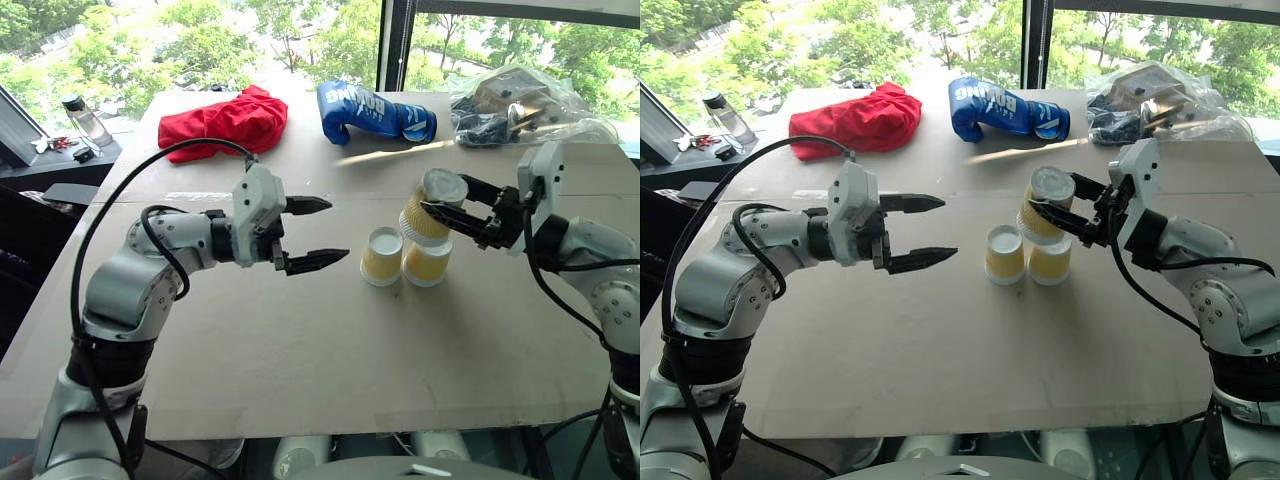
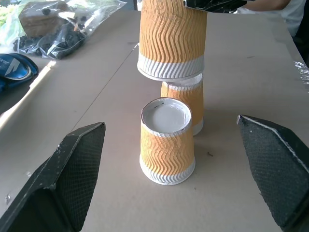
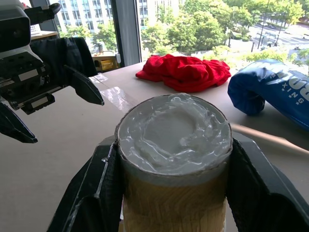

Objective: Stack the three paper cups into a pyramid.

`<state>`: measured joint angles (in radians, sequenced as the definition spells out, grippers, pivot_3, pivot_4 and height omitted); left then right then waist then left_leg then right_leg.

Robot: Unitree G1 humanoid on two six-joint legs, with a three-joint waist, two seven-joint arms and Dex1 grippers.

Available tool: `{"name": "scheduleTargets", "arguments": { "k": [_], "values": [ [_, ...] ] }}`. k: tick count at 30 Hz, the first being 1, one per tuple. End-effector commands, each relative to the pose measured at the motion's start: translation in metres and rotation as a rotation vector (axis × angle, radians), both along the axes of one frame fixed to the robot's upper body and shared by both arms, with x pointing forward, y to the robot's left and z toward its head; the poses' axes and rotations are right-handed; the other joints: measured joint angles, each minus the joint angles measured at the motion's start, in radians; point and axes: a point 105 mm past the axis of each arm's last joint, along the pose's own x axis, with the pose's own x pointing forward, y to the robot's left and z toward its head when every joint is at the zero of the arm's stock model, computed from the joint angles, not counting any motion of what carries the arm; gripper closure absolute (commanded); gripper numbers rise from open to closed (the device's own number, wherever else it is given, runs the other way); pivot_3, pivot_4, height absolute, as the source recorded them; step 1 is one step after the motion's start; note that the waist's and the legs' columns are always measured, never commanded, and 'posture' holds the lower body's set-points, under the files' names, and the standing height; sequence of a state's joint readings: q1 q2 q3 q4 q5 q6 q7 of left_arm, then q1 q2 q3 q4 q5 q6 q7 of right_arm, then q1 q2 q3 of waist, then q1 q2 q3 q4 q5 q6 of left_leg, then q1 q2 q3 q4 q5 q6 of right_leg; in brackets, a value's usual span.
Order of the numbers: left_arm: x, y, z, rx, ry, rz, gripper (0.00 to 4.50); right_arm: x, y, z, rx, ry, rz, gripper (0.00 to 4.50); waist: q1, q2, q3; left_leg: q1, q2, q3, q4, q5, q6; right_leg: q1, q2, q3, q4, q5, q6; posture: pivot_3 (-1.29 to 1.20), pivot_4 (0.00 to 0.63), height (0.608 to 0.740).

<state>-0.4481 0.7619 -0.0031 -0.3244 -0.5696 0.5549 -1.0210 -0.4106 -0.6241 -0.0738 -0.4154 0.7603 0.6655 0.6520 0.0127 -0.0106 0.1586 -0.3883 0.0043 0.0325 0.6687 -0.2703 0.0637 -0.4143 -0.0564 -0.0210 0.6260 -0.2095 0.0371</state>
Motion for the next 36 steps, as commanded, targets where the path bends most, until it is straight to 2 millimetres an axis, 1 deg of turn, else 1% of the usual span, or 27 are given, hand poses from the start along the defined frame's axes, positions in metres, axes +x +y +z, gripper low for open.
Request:
{"name": "scheduleTargets", "arguments": {
  "k": [1, 9, 11, 12, 13, 14, 15, 19, 21, 23, 25, 26, 28, 30, 31, 34, 36],
  "values": [
    [-0.004, 0.0, 0.011, 0.005, -0.059, -0.004, 0.0, -0.002, 0.005, 0.009, -0.02, -0.053, 0.027, 2.42, 0.0, 0.0, 0.0, -0.001, 0.0, 0.0, 0.0, 0.0, 0.0, 0.0, 0.0, 0.0, 0.0, 0.0, 0.0, 0.0, 0.15, 0.74],
    [-0.003, 0.0, 0.011, 0.006, -0.064, -0.001, 0.0, 0.0, 0.006, 0.003, -0.058, -0.053, 0.033, 2.42, 0.001, 0.0, 0.0, -0.002, 0.0, 0.0, 0.001, 0.0, 0.0, -0.002, 0.0, -0.001, 0.0, 0.0, 0.0, 0.0, 0.15, 0.74],
    [-0.002, 0.0, 0.011, 0.005, -0.066, -0.001, 0.0, 0.002, 0.005, 0.003, -0.059, -0.06, 0.027, 1.42, 0.001, 0.0, 0.0, -0.003, 0.0, 0.0, 0.001, 0.0, 0.0, -0.002, 0.0, -0.001, 0.0, 0.0, 0.0, 0.0, 0.15, 0.74],
    [-0.002, 0.0, 0.011, 0.005, -0.066, -0.002, 0.0, 0.002, 0.005, 0.004, -0.058, -0.063, 0.025, 1.08, 0.001, 0.0, 0.0, -0.003, 0.0, 0.0, 0.001, 0.0, 0.0, -0.003, 0.0, -0.001, 0.0, 0.0, 0.0, 0.0, 0.15, 0.74],
    [-0.002, 0.0, 0.01, 0.005, -0.065, -0.003, 0.0, 0.002, 0.004, 0.005, -0.057, -0.066, 0.024, 0.51, 0.001, 0.0, 0.0, -0.003, 0.0, 0.0, 0.001, 0.0, 0.0, -0.003, 0.0, -0.001, 0.0, 0.0, 0.0, 0.0, 0.15, 0.74],
    [-0.002, 0.0, 0.01, 0.005, -0.063, -0.003, 0.0, 0.001, 0.004, 0.006, -0.053, -0.068, 0.026, 0.2, 0.001, 0.0, 0.0, -0.003, 0.0, 0.0, 0.001, 0.0, 0.0, -0.003, 0.0, -0.001, 0.0, 0.0, 0.0, 0.0, 0.15, 0.74],
    [-0.002, 0.0, 0.01, 0.005, -0.062, -0.004, 0.0, 0.0, 0.003, 0.007, -0.049, -0.069, 0.027, 0.04, 0.001, 0.0, 0.0, -0.003, 0.0, 0.0, 0.001, 0.0, 0.0, -0.003, 0.0, -0.001, 0.0, 0.0, 0.0, 0.0, 0.15, 0.74],
    [-0.005, 0.0, 0.007, -0.003, -0.049, -0.005, 0.0, -0.008, -0.004, 0.013, -0.024, -0.072, 0.03, 0.04, 0.001, 0.0, 0.0, -0.003, 0.0, -0.001, 0.001, 0.0, 0.0, -0.003, 0.0, -0.001, 0.0, 0.0, 0.0, 0.0, 0.15, 0.74],
    [-0.008, 0.001, 0.006, -0.017, -0.036, -0.006, 0.0, -0.017, -0.011, 0.015, -0.008, -0.068, 0.036, 0.04, 0.002, 0.0, 0.0, -0.004, 0.0, -0.001, 0.001, 0.0, 0.0, -0.003, 0.0, -0.001, 0.0, 0.0, 0.0, 0.0, 0.15, 0.74],
    [-0.012, 0.004, 0.0, -0.013, -0.018, 0.01, 0.0, -0.029, -0.021, 0.014, 0.009, -0.065, 0.046, 0.04, 0.003, 0.0, 0.0, -0.005, 0.0, -0.003, 0.001, 0.0, 0.0, -0.003, -0.001, -0.003, -0.001, 0.0, 0.0, 0.0, 0.15, 0.74],
    [-0.015, 0.007, -0.009, -0.004, -0.003, 0.04, 0.0, -0.039, -0.038, 0.004, -0.008, -0.038, 0.029, 0.04, 0.003, 0.0, 0.0, -0.006, 0.0, -0.004, 0.0, 0.0, 0.0, -0.003, -0.003, -0.004, -0.001, 0.0, 0.0, 0.0, 0.15, 0.74],
    [-0.015, 0.008, -0.012, -0.016, 0.001, 0.058, 0.0, -0.043, -0.048, -0.005, -0.033, -0.014, 0.011, 0.04, 0.003, 0.0, 0.0, -0.006, 0.0, -0.004, 0.0, 0.0, 0.0, -0.003, -0.006, -0.005, -0.001, 0.0, 0.0, 0.0, 0.15, 0.74],
    [-0.015, 0.01, -0.019, -0.049, 0.009, 0.11, 0.0, -0.048, -0.067, -0.022, -0.082, 0.025, -0.04, 0.04, 0.004, 0.0, 0.0, -0.006, 0.0, -0.005, 0.0, 0.0, 0.0, -0.003, -0.007, -0.006, -0.001, 0.0, 0.0, 0.0, 0.15, 0.74],
    [-0.015, 0.016, -0.039, -0.054, 0.053, 0.186, 0.0, -0.052, -0.087, -0.043, -0.117, 0.068, -0.088, 0.04, 0.003, 0.0, 0.0, -0.006, -0.001, -0.005, 0.001, 0.0, 0.0, -0.002, -0.008, -0.006, -0.001, 0.0, 0.0, 0.0, 0.15, 0.74],
    [-0.015, 0.017, -0.046, -0.056, 0.063, 0.208, 0.0, -0.053, -0.093, -0.051, -0.124, 0.088, -0.101, 0.04, 0.001, 0.0, 0.0, -0.005, -0.001, -0.005, 0.001, 0.0, 0.0, -0.002, -0.008, -0.006, -0.001, 0.0, 0.0, 0.0, 0.15, 0.74],
    [-0.012, 0.027, -0.073, -0.057, 0.111, 0.323, 0.0, -0.046, -0.114, -0.073, -0.097, 0.082, -0.197, 0.04, -0.003, 0.0, 0.0, -0.001, 0.0, -0.002, 0.001, 0.0, 0.0, 0.0, -0.007, -0.003, 0.0, -0.002, -0.004, 0.0, 0.15, 0.74],
    [-0.012, 0.031, -0.085, -0.077, 0.141, 0.366, 0.0, -0.042, -0.123, -0.087, -0.126, 0.049, -0.256, 0.04, -0.001, 0.0, 0.0, 0.004, 0.0, -0.001, 0.0, 0.0, 0.0, 0.004, -0.007, -0.003, 0.0, -0.002, -0.004, 0.0, 0.15, 0.74]
  ]
}}
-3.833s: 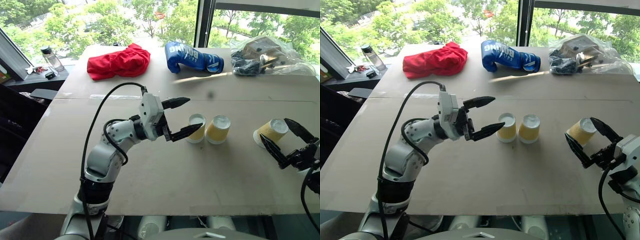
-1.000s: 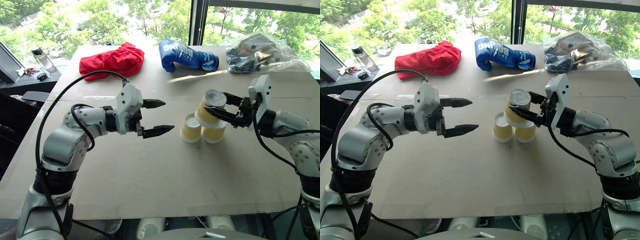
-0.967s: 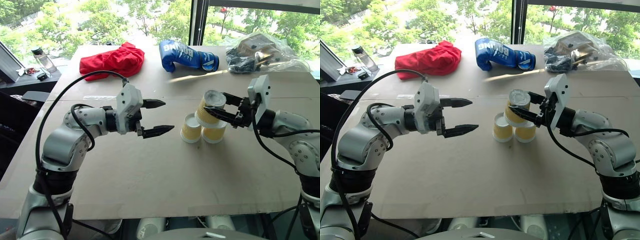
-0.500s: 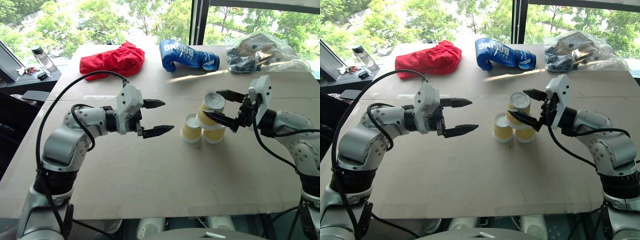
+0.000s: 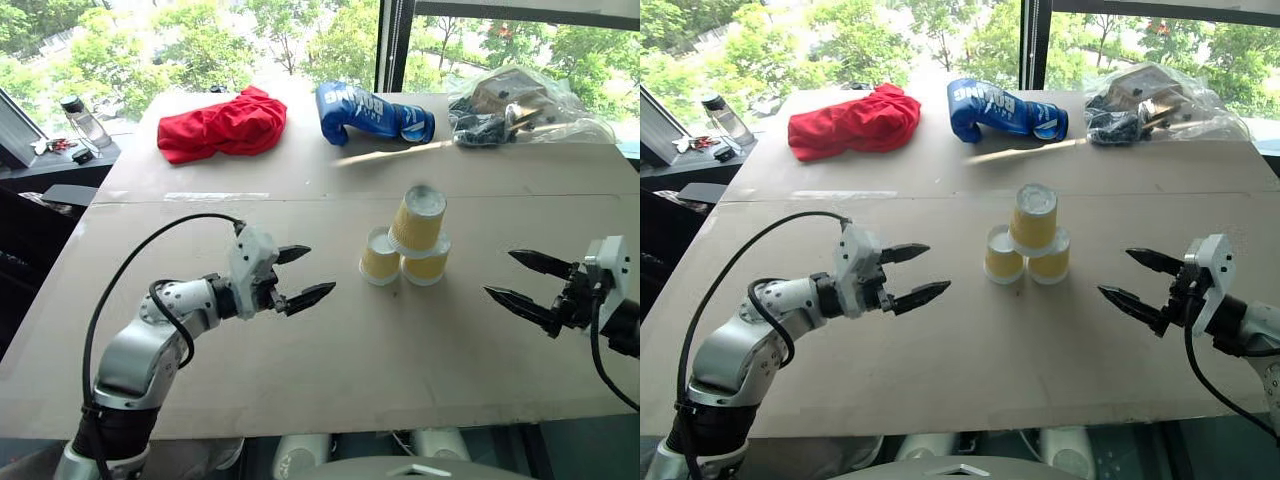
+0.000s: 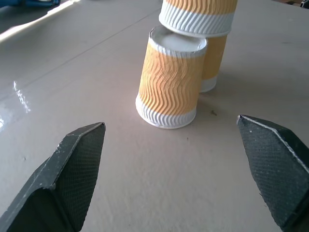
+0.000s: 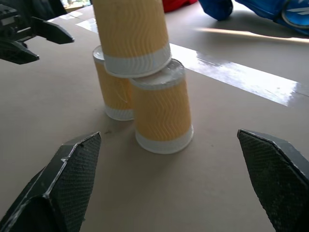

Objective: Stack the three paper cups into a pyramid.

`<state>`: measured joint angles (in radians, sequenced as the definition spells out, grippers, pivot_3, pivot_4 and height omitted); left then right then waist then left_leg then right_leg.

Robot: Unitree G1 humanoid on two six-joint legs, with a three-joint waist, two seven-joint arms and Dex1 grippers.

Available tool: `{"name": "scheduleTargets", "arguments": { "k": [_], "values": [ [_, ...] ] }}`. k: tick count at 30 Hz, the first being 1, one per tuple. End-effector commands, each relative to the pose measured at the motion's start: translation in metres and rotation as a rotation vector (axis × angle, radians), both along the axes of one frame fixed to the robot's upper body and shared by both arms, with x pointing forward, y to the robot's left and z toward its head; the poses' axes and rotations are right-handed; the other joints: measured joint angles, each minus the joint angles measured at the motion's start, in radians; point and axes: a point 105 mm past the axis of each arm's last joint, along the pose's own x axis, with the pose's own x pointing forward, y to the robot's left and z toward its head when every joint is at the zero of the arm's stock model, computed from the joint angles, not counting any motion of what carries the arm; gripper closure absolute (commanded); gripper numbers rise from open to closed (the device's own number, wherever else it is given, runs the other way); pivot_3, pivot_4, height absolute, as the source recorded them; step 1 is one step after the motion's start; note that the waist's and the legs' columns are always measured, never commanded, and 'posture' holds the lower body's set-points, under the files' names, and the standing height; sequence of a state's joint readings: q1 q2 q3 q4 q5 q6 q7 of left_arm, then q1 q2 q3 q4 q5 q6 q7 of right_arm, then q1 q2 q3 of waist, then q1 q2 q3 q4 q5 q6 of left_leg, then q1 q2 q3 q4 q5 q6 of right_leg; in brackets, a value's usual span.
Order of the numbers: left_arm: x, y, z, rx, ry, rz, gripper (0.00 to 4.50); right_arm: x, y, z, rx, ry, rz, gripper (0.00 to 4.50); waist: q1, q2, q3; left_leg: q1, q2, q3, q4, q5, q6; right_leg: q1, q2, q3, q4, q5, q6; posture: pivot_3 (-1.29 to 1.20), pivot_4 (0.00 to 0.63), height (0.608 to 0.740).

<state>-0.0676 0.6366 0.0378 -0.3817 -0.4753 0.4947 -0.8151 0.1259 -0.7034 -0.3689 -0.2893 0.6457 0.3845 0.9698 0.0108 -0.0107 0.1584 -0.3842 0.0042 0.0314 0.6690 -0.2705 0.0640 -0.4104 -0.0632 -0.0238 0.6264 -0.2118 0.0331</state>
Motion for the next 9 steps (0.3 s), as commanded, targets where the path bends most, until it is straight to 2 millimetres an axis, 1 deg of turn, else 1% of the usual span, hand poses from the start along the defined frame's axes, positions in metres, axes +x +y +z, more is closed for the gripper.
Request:
{"name": "scheduleTargets", "arguments": {
  "k": [1, 3, 5, 7, 9],
  "values": [
    [0.003, 0.01, -0.01, 0.008, -0.022, 0.086, 0.0, 0.004, -0.013, -0.011, -0.067, -0.094, -0.052, 0.04, 0.003, 0.0, 0.0, 0.001, 0.0, 0.0, 0.0, 0.0, 0.0, 0.0, 0.0, 0.0, 0.0, 0.0, 0.0, 0.0, 0.15, 0.74],
    [0.001, 0.014, -0.021, 0.019, -0.006, 0.108, 0.0, 0.003, -0.016, -0.022, -0.098, -0.108, -0.043, 0.04, 0.003, 0.0, 0.0, 0.001, 0.0, 0.0, 0.0, 0.0, 0.0, 0.0, 0.001, 0.0, 0.0, 0.0, 0.0, 0.0, 0.15, 0.74],
    [0.0, 0.016, -0.03, 0.028, -0.002, 0.129, 0.0, 0.001, -0.018, -0.026, -0.082, -0.131, -0.025, 0.04, 0.003, 0.0, 0.0, 0.0, 0.0, 0.0, 0.0, 0.0, 0.0, 0.0, 0.001, 0.0, 0.0, 0.0, 0.0, 0.0, 0.15, 0.74],
    [-0.002, 0.017, -0.036, 0.043, 0.002, 0.133, 0.0, 0.004, -0.022, -0.03, -0.068, -0.123, -0.041, 0.04, 0.004, 0.0, 0.0, 0.0, 0.0, 0.001, 0.0, 0.0, 0.0, 0.0, 0.001, 0.0, 0.0, 0.0, 0.0, 0.0, 0.15, 0.74],
    [-0.002, 0.017, -0.038, 0.047, -0.003, 0.132, 0.0, 0.006, -0.025, -0.031, -0.064, -0.126, -0.048, 0.04, 0.003, 0.0, 0.0, -0.001, 0.0, 0.001, 0.0, 0.0, 0.0, 0.0, 0.0, 0.001, 0.0, 0.0, 0.0, 0.0, 0.15, 0.74]
  ]
}}
